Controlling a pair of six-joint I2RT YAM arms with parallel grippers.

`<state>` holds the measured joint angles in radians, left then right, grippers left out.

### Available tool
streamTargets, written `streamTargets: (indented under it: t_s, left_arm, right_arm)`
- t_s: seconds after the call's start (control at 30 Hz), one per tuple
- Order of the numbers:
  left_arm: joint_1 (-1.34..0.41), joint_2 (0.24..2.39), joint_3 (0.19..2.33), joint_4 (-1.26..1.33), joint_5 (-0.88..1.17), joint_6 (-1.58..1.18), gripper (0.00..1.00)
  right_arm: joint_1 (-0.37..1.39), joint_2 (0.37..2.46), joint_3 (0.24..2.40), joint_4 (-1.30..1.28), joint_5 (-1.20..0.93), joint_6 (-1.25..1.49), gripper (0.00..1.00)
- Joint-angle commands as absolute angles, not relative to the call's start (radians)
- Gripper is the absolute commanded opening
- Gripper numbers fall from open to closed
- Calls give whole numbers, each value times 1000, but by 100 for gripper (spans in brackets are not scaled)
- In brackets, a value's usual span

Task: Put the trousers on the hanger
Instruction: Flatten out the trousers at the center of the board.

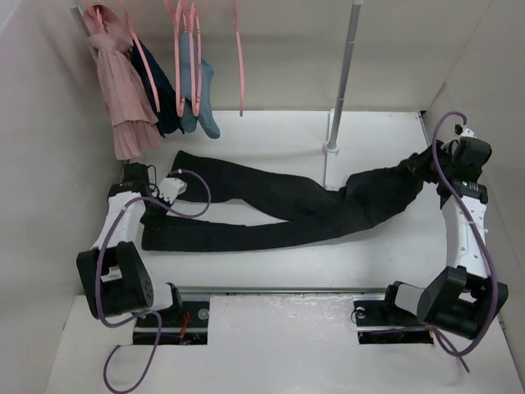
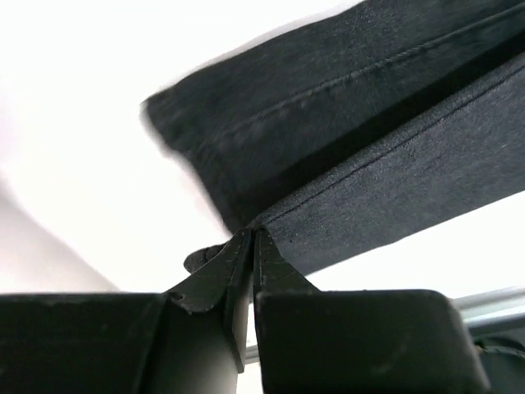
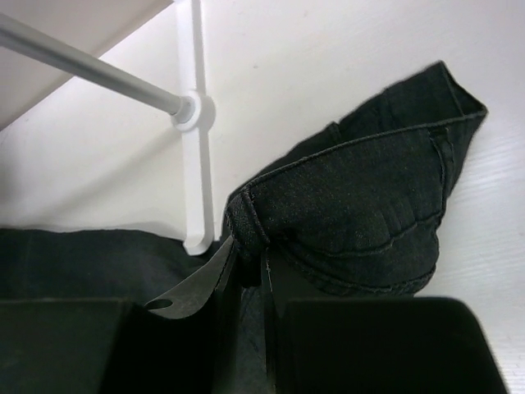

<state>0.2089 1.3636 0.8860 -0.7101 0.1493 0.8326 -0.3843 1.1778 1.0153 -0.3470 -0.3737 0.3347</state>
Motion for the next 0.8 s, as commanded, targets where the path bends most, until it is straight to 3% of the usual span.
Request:
streamTargets:
  t_s: [0.0,0.27,0.43,0.57,0.63,0.7,0.77]
  left_arm:
    - [235,1269,979,-726,118,834,0]
    - [302,1238,1136,-652,41,799,0]
    - [321,1220,1279,-669,41,808,0]
    - [321,1210,1237,-695,-8,860,0]
    - [321,1210,1177,-695,-29,880,0]
    - [321,1210,1060,-670,-61,896,0]
    - [321,1210,990,-643,-72,896,0]
  right_arm:
    - [-315,1219,1155,-281,-374,318,0]
    - [-235,1437,1529,-166,-615,327,0]
    - [-288,1393,1640,-25,-751,402,0]
    - [-435,1188,1378,-8,-651,471,0]
    - [-483,1021,1090,-8,-545,576,0]
    - [-575,906,790,-33,-341,708,0]
    - [-584,825,662,-174,-170,869,0]
